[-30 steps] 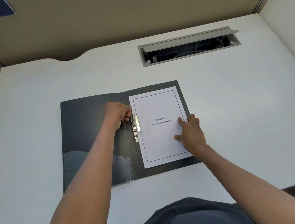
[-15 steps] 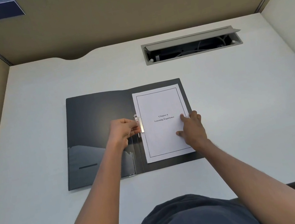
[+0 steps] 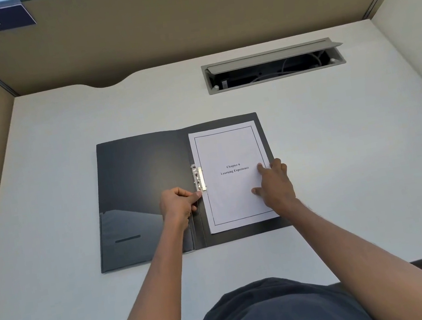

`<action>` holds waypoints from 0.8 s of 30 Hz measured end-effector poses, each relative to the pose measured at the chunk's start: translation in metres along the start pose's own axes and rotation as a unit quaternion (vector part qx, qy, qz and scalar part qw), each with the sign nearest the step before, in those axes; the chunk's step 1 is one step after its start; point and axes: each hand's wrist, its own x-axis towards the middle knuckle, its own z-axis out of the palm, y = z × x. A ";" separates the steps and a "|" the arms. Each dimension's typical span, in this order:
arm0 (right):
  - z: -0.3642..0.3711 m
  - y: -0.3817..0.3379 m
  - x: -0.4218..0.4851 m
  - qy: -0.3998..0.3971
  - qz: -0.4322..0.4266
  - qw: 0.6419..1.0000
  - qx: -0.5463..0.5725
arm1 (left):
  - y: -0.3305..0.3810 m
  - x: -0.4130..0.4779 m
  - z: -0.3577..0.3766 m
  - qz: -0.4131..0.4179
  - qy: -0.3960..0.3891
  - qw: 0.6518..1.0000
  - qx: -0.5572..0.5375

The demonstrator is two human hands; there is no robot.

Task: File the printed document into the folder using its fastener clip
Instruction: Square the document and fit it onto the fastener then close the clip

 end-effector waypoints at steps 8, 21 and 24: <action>0.001 -0.001 0.001 -0.002 0.002 1.000 -0.009 | 0.001 0.000 0.004 0.003 0.031 0.998 0.052; 0.000 -0.001 0.002 -0.001 0.003 1.000 -0.002 | 0.003 -0.002 0.006 0.011 0.034 0.997 0.064; 0.000 -0.001 0.002 -0.001 0.001 1.000 0.001 | 0.002 -0.001 0.005 0.013 0.022 0.998 0.056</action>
